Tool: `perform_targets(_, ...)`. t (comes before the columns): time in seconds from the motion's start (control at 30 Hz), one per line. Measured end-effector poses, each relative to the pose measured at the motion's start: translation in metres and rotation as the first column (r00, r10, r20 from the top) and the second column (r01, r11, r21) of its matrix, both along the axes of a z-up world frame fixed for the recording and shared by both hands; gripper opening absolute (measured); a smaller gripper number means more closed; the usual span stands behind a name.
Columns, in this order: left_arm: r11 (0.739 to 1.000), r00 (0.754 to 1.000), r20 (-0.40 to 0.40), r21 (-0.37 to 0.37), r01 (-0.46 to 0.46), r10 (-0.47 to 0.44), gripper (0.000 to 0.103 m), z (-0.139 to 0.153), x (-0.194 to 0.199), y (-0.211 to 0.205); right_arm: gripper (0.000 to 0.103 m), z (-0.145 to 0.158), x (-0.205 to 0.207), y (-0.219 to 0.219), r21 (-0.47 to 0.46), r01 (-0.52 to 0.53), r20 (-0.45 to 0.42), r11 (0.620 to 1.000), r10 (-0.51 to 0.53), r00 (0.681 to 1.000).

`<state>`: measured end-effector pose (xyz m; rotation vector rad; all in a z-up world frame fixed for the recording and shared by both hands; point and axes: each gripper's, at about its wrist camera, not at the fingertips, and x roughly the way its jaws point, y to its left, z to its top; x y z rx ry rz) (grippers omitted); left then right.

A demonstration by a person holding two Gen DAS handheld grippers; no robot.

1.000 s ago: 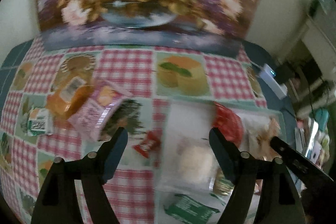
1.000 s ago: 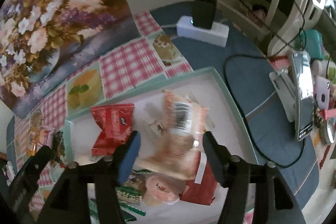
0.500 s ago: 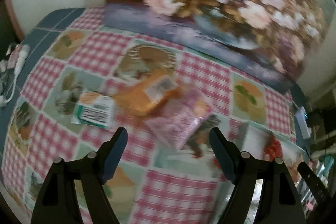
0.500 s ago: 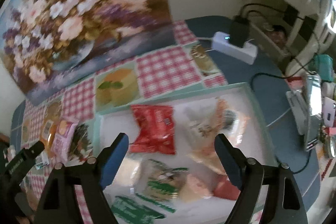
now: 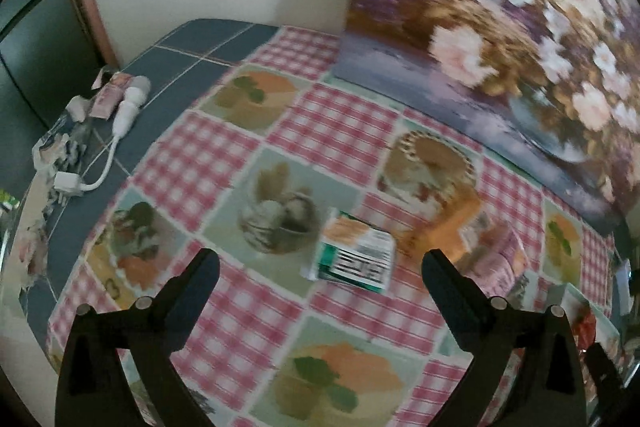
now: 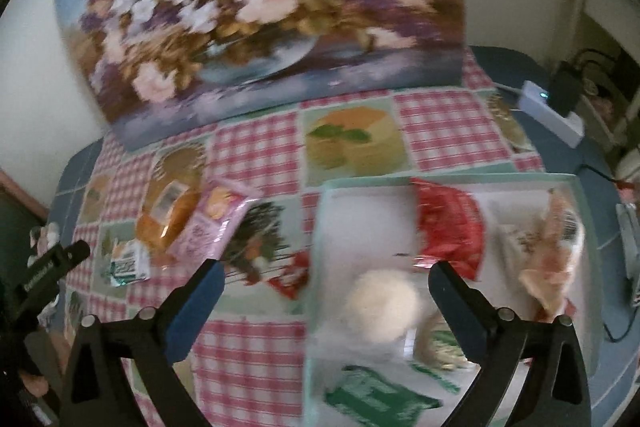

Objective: Organize snacks

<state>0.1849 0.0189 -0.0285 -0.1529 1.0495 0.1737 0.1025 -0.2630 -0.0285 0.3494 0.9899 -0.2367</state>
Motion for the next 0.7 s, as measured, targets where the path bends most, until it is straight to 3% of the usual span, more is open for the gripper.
perform_targets(0.37,0.992,0.997,-0.004,-0.094,-0.078,0.078,0.101,-0.012,0.01,0.049,0.103,-0.006,0.029,0.048,0.01,-0.058,0.035,0.998,0.057,0.998)
perform_targets(0.7,0.991,0.999,-0.036,-0.134,-0.03,0.025,0.101,-0.036,0.033,0.034,0.103,-0.031,0.055,0.064,-0.001,-0.066,0.042,0.998,0.066,0.997)
